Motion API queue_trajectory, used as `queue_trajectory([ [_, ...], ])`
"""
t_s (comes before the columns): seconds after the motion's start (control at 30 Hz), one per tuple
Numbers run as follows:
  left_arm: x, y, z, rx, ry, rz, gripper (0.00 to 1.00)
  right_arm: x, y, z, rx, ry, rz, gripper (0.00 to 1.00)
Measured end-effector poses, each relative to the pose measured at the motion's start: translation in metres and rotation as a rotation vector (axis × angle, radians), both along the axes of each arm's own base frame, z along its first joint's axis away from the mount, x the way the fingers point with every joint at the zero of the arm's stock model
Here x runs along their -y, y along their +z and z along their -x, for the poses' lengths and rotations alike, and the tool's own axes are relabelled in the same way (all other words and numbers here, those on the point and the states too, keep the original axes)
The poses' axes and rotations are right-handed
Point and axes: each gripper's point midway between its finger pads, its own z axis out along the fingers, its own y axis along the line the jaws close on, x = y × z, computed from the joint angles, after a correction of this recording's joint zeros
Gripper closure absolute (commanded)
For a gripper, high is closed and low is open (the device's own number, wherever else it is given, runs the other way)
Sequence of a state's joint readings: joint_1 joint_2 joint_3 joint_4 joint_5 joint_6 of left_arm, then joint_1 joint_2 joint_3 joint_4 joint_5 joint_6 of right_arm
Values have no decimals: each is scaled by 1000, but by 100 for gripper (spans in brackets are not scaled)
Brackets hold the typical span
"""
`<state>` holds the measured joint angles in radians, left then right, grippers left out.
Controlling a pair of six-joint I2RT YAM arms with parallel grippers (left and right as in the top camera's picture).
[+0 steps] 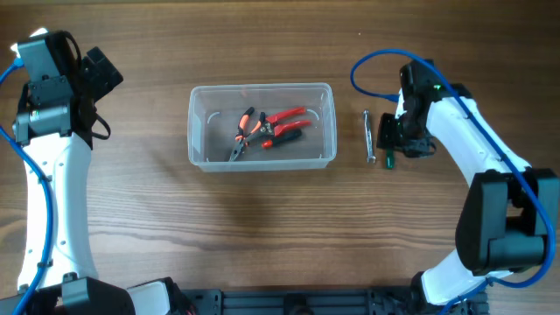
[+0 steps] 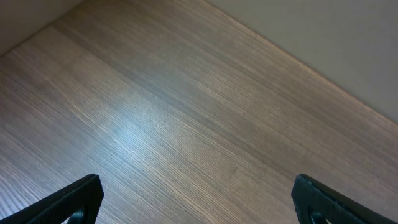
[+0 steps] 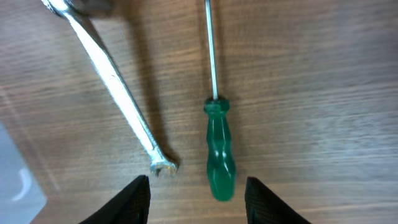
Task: Pack container
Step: 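Grasp the green screwdriver with the right gripper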
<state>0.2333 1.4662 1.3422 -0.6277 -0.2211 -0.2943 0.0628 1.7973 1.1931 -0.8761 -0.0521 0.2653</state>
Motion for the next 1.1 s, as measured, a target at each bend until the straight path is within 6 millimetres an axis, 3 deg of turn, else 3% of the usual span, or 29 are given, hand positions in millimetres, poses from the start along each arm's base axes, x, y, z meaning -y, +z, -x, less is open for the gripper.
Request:
queue_trajectory([
  [0.27,0,0,0,0,0,0,0,-1,-27,7,20,-26,-12,53],
  [0.4,0,0,0,0,0,0,0,-1,-33,8,29,-30,-13,60],
  [0.57,0,0,0,0,0,0,0,1,-35,9,31,-41,-3,62],
  [0.6,0,0,0,0,0,0,0,2,-36,9,33,-42,4,65],
  [0.73,0,0,0,0,0,0,0,6,-36,8,36,-55,24,95],
  [1.1,0,0,0,0,0,0,0,6,-34,7,43,-55,26,96],
])
